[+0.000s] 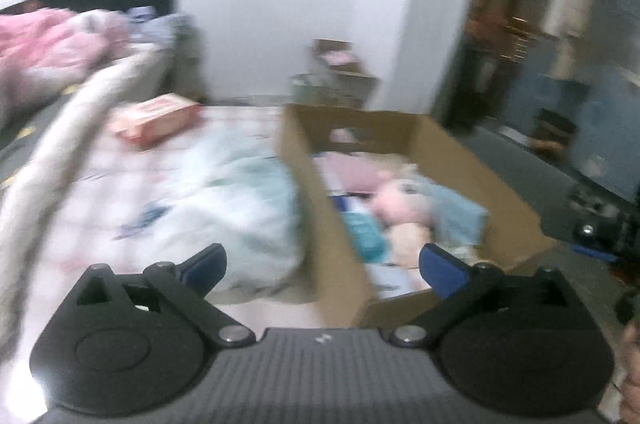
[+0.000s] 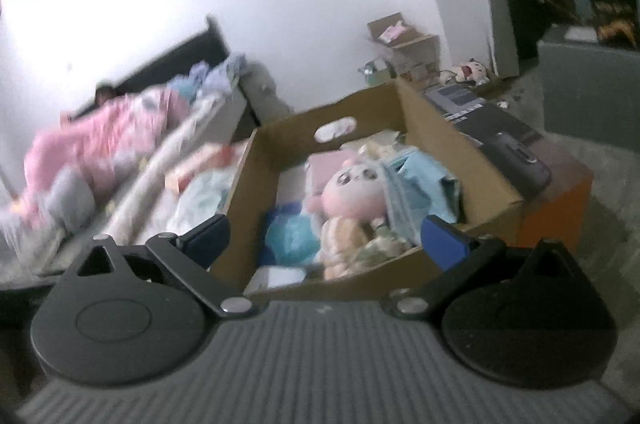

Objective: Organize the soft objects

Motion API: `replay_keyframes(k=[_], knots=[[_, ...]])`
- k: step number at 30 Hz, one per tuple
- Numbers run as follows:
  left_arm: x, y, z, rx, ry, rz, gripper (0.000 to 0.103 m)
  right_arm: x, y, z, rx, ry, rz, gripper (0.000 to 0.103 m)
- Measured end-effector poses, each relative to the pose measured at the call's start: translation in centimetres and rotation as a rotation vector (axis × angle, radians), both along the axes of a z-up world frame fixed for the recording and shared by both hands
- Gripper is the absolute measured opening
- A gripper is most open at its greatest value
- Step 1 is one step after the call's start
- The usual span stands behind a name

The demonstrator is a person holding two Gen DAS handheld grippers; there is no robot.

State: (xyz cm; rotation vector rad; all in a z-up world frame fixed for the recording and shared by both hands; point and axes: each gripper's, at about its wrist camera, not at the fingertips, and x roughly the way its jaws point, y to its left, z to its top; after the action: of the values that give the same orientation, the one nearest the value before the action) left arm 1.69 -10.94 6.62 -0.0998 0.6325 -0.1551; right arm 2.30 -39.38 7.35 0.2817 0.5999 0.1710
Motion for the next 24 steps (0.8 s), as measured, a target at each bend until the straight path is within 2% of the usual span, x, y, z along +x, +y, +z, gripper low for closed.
replay_keyframes(k=[3,5,9,13,16,20,24], knots=[[-0.8,1.4,-0.4,0.046,-0.01,0.085,0.103,0.2,3.2,0.9,-0.104,-0.001,0.032,0.102],[-1.0,2.0,-0.8,0.062,-0.004,0.115,0.103,-0.1,5.0,1.5,-0.162,-0.033,0.042,0.102],[-0.8,3.2,-1.6,0.039,0.048,0.154,0.103,-0.5,7.3,2.4,-0.248,-0.086,0.043,0.102],[-0.4,4.3,-2.2,0.02,0.112,0.198,0.103,-0.3,9.0,2.6,-0.351,-0.084,-0.014,0.102],[-0.3,4.9,-2.2,0.025,0.117,0.233,0.103,0.0,9.6,2.4,-0.424,-0.075,-0.054,0.102],[-0.2,5.5,-2.1,0.036,0.115,0.295,0.103,0.1,9.6,2.1,-0.414,-0.064,-0.074,0.102],[0.5,5.8,-2.1,0.088,0.139,0.32,0.103,0.4,9.4,1.8,-0.38,-0.059,-0.06,0.102]])
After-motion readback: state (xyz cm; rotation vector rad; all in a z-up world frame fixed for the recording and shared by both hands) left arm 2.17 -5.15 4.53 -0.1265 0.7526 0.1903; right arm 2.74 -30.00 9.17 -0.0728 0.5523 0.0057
